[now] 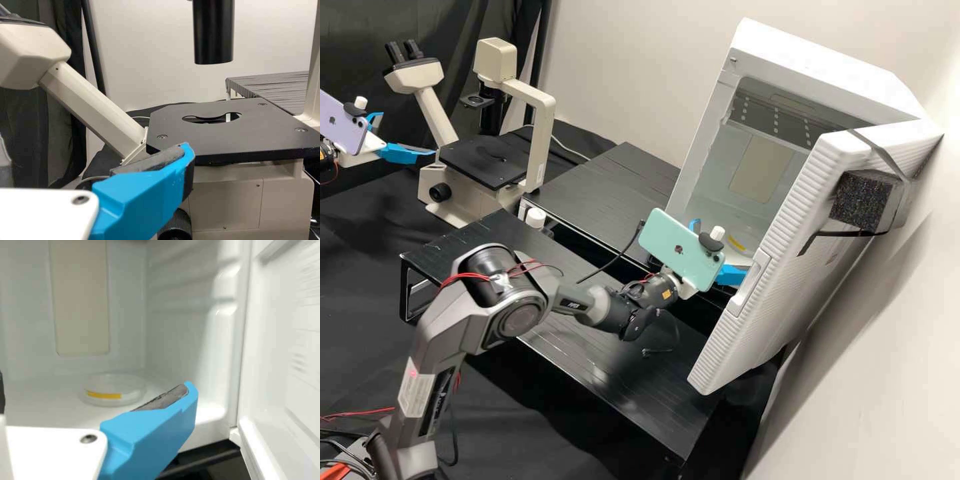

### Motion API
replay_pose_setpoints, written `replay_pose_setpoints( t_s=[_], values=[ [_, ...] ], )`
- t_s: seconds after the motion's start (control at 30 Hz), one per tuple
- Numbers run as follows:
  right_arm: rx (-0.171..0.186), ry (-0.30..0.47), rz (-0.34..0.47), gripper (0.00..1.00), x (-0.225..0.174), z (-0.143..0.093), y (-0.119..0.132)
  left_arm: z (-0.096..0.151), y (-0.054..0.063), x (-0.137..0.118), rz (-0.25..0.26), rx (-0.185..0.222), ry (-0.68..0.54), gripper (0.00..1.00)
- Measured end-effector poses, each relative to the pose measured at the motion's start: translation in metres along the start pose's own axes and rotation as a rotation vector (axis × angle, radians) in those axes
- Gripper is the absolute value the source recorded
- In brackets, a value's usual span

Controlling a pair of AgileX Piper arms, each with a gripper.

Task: Return the petri dish to the incubator.

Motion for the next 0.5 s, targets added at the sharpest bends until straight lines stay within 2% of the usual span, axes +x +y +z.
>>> replay_pose_setpoints(
  t_s=[0.3,0.4,0.5],
  values=[
    [0.041,0.107,0.042,1.0,-0.086,-0.012,-0.013,0.0,0.0,0.0,0.0,0.0,0.0,1.0],
    [0.09,0.106,0.033,1.0,-0.111,-0.015,-0.019,0.0,0.0,0.0,0.0,0.0,0.0,1.0],
    [0.161,0.104,0.017,1.0,-0.134,-0.019,-0.022,0.0,0.0,0.0,0.0,0.0,0.0,1.0]
  ],
)
